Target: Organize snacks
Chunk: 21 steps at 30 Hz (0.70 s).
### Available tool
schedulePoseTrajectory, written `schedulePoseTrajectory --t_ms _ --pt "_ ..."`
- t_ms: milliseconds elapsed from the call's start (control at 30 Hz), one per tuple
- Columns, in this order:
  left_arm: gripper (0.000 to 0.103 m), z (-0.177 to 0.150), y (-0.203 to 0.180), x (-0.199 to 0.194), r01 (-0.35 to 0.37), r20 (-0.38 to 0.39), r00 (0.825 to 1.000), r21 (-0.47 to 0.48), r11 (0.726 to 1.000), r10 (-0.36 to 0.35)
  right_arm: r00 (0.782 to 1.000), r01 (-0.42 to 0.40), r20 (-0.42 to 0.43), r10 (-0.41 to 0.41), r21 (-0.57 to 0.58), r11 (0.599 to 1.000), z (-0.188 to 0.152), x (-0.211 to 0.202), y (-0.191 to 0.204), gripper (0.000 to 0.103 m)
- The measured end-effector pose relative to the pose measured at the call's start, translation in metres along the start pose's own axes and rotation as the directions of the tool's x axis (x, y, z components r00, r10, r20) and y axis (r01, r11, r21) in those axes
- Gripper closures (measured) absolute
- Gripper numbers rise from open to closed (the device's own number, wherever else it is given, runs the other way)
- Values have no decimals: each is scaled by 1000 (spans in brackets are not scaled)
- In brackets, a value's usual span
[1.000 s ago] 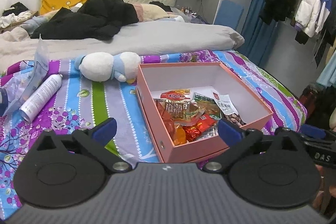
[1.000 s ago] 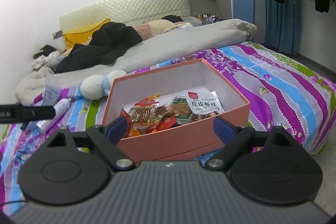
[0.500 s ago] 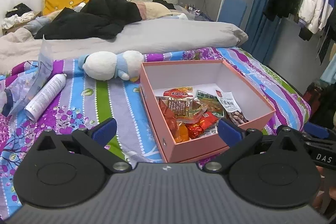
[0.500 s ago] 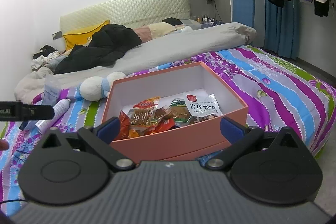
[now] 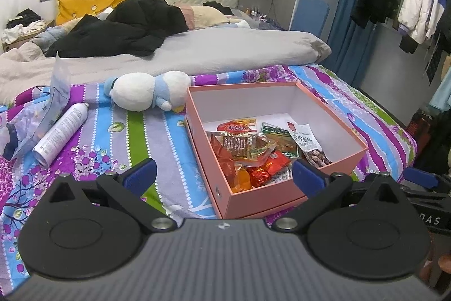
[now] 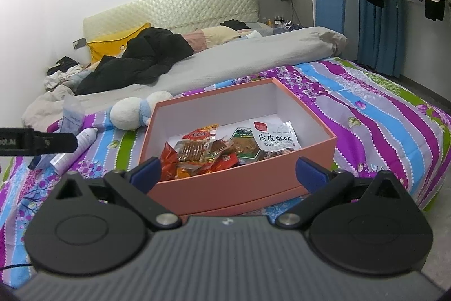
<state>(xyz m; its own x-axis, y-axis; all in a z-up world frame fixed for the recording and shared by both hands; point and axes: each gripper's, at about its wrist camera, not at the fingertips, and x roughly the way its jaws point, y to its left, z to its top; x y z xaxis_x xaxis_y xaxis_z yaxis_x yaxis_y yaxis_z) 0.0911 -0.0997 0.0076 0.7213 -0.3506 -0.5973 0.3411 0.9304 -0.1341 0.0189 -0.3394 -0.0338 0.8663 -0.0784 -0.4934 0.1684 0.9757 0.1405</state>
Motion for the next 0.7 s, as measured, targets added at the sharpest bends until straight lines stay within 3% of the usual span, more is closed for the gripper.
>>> schedulePoseTrajectory --t_ms 700 --pt "0 3 -4 -4 -5 8 1000 -8 1000 5 1000 7 12 -7 6 1000 0 -4 -2 0"
